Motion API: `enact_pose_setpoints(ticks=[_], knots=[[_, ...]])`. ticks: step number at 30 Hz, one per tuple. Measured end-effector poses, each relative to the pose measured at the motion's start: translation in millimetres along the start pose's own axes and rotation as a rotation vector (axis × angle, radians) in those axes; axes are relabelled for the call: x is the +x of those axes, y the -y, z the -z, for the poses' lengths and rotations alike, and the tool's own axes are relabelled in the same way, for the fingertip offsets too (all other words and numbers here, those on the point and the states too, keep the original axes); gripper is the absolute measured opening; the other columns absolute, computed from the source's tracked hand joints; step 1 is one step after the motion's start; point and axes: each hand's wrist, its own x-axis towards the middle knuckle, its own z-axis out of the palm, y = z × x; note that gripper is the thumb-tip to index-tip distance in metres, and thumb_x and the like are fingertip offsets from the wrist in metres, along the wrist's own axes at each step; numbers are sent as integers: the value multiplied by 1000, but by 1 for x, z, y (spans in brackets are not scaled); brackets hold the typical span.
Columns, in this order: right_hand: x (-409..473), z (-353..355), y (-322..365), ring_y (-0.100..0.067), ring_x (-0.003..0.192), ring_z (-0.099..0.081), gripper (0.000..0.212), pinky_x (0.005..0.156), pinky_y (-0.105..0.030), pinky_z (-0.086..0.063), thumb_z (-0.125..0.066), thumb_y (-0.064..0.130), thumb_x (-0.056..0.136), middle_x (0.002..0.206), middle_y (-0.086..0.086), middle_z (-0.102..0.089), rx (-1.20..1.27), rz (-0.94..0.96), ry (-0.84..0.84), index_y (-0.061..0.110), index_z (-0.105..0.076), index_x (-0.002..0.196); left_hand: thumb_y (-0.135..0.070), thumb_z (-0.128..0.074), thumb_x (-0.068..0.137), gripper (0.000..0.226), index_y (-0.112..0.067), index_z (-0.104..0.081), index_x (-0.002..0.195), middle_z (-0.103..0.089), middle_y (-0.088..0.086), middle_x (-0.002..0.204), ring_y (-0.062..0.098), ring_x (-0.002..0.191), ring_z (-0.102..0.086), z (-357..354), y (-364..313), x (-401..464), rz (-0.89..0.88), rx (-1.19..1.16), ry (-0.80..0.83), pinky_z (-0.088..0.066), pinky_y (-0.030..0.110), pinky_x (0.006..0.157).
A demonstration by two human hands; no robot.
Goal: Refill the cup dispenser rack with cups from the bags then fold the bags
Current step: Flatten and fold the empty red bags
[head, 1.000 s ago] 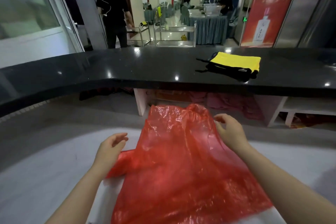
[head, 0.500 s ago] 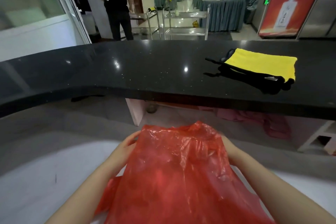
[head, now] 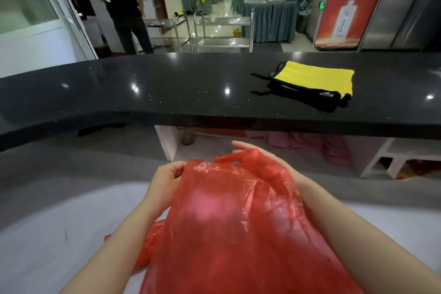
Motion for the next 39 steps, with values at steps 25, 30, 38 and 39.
enact_pose_setpoints(ticks=[25, 30, 38, 39], knots=[[-91, 50, -38, -21, 79, -61, 27, 65, -29, -43, -53, -5, 79, 78, 3, -67, -875, -395, -853, 18, -67, 81, -6, -53, 91, 28, -30, -64, 80, -66, -5, 83, 16, 83, -59, 110, 92, 7, -10, 325, -354, -40, 30, 71], [-106, 61, -42, -23, 49, -63, 23, 57, -32, -51, -48, 0, 80, 65, -5, -66, -631, -487, -1132, 12, -66, 87, -3, -49, 93, 21, -12, -68, 95, -69, 9, 101, 28, 97, -61, 122, 109, 8, 37, 368, -378, -41, 34, 79], [-95, 42, -32, -14, 37, -58, 28, 38, -18, -46, -35, -4, 91, 56, -7, -66, 423, -272, -1195, 8, -60, 86, -21, -57, 94, 16, -7, -65, 93, -67, 8, 87, 23, 69, -61, 113, 113, 5, 126, 206, -347, -45, 31, 60], [-93, 39, -30, -15, 39, -59, 24, 39, -19, -48, -39, -2, 92, 55, -5, -67, 491, -257, -1175, 7, -61, 89, -26, -57, 94, 22, -6, -66, 91, -66, 7, 80, 21, 64, -60, 110, 113, 4, 182, 117, -320, -47, 31, 57]])
